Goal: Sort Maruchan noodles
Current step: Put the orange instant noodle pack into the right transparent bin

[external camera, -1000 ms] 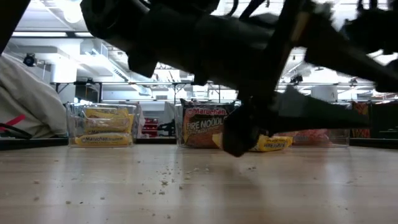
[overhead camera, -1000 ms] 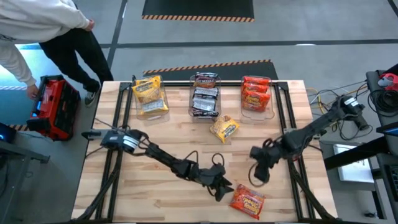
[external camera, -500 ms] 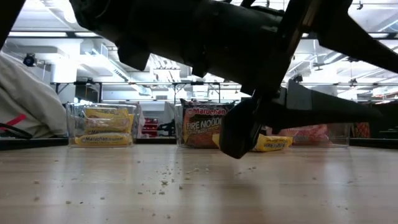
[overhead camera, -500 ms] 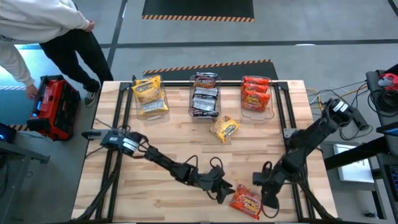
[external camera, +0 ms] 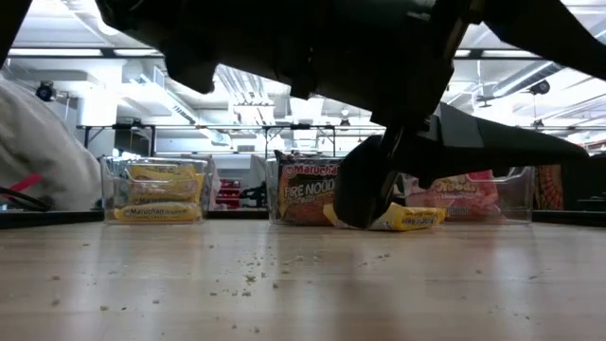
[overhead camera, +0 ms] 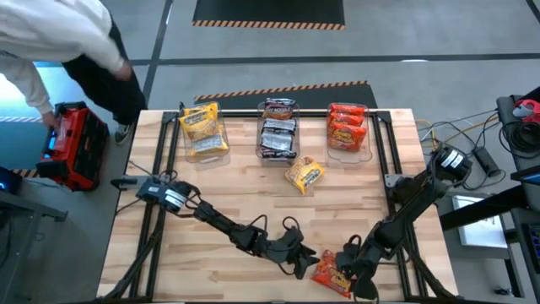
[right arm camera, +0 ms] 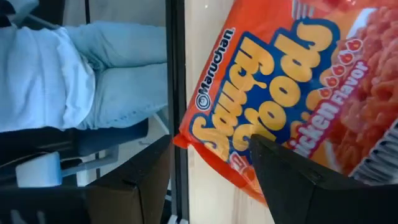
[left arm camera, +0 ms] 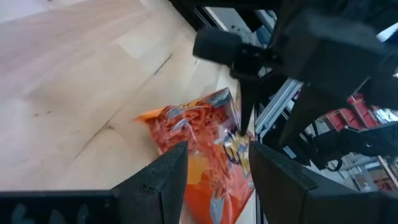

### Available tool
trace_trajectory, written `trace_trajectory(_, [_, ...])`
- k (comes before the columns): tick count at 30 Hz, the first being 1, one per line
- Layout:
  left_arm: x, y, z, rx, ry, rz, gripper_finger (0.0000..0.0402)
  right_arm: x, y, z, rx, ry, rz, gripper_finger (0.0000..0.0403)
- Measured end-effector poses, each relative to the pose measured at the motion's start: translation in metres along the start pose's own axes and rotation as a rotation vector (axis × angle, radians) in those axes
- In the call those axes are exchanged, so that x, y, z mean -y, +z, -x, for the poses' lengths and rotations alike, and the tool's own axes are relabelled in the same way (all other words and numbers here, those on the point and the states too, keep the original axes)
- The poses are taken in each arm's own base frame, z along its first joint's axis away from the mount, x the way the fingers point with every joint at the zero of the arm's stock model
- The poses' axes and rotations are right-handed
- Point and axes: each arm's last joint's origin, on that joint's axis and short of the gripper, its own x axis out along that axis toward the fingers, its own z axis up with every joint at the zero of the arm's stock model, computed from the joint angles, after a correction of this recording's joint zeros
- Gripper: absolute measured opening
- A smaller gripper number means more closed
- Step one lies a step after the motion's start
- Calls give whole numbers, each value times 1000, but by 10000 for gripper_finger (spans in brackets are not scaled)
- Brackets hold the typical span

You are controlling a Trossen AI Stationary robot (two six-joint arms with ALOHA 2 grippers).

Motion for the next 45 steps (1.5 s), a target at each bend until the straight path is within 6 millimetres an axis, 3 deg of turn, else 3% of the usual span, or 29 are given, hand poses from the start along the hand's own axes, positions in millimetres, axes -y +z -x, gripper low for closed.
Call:
trace_trajectory(5, [4,-5,3,28,11,-3,152,2,0,-5,-10,-10,32,207])
trace_trajectory(15, [6,-6,3,44,12,-9,152,7,4,6,29,-71,151,207])
trace_trajectory(29, [6,3,3,48,26,-128,152,54,51,28,89,-251,315,207])
trace_trajectory(41, [23,36,30,-11,209,-299,152,114,94,64,165,-406,295,207])
trace_trajectory(45, [18,36,36,-43,289,-327,152,118,96,75,182,-389,268,208])
